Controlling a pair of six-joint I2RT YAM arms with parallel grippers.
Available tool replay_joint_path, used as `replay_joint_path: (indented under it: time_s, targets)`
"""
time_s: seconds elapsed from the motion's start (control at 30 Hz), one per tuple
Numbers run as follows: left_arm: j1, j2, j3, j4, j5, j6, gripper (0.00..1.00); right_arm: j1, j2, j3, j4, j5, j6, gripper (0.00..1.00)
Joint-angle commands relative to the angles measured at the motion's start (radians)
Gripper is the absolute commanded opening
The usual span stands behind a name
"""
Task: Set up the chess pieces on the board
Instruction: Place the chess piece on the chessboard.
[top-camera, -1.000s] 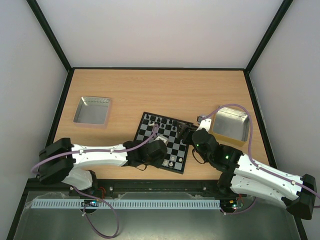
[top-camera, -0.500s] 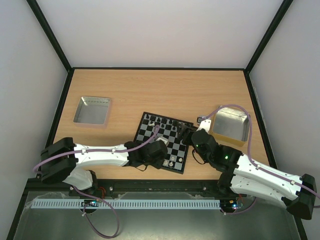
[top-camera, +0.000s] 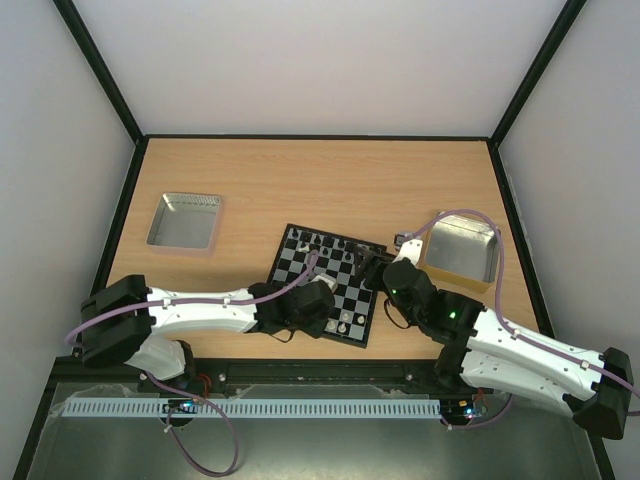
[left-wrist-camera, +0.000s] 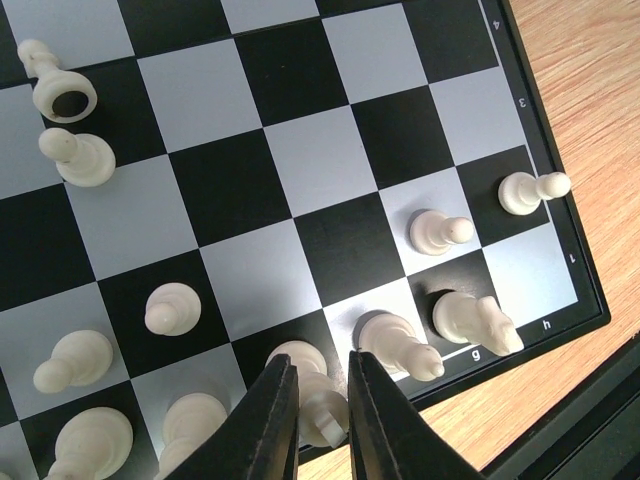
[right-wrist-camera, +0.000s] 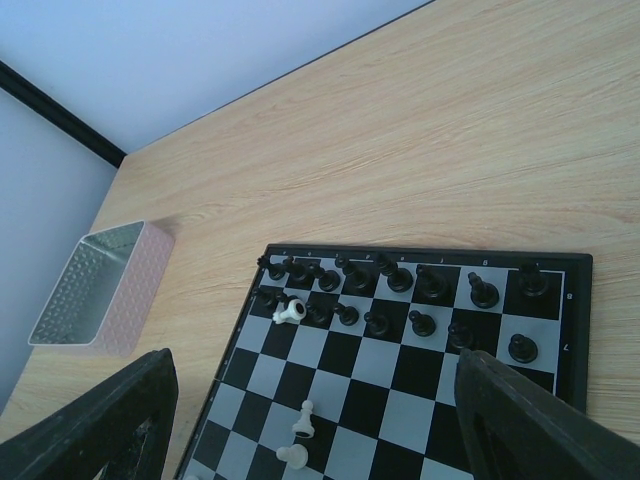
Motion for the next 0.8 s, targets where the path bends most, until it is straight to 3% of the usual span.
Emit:
replay_joint_path:
  time_s: [0.0, 0.57, 0.77]
  targets:
    - [0.006, -0.024, -0.006, -0.041, -0.013, -0.001, 0.16, -0.003, -0.007, -0.017, 0.021, 0.019, 0.025, 0.75]
    - [0.006, -0.029, -0.01, -0.016, 0.024, 0.005, 0.17, -0.004, -0.011, -0.017, 0.017, 0.021, 0.036, 0.75]
    - [0.006, -0.032, -0.009, -0.02, 0.012, 0.005, 0.25, -0.004, -0.01, -0.015, 0.018, 0.021, 0.036, 0.75]
